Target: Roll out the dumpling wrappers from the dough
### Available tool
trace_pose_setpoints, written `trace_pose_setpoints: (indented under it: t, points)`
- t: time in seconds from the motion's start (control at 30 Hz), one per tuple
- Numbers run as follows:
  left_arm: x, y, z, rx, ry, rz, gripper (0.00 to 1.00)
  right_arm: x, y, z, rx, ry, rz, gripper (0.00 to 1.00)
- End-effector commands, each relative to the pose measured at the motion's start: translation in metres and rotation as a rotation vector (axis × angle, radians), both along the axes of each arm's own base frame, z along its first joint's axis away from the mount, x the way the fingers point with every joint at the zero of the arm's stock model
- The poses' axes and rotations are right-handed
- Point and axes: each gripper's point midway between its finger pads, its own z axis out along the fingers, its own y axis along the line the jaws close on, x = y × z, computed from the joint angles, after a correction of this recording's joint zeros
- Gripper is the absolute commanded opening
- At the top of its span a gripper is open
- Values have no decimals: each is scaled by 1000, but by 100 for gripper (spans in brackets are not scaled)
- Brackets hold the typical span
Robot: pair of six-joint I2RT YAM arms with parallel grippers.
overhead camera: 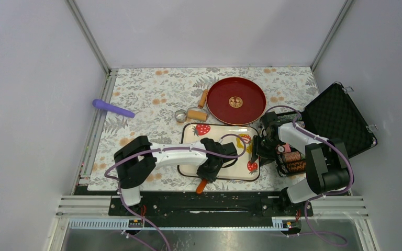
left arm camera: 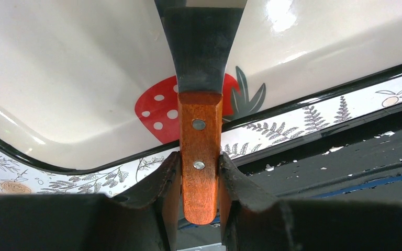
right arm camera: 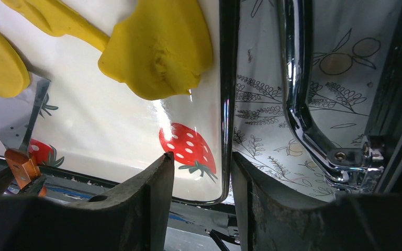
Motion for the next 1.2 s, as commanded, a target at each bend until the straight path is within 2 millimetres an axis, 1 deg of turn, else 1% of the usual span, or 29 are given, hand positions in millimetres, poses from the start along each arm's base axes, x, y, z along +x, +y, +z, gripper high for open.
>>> trace_pose_setpoints:
  t: [0.0,0.2,0.3,0.47,0.63,0.77,0.97,1.17]
  points:
    - [11,-6,-4,-44,-54,30,0,0,5,2,35,-2,5,51]
    - [17,-13,-2,-72,-82,52,0,1,6,4,40,-8,6,52]
    - [22,-14,1,-79,-109,59,0,2,10,7,66,-18,13,53]
    - [28,-11,6,-92,-131,76,0,6,11,16,83,-66,20,64]
    - [32,-8,12,-104,-159,89,0,10,12,28,94,-116,24,79]
    - [37,-8,20,-130,-189,104,0,15,14,41,104,-153,21,87]
    - [43,-5,33,-150,-224,116,0,19,15,56,114,-198,19,90]
    - [48,-1,46,-163,-251,124,0,19,15,60,119,-211,19,93]
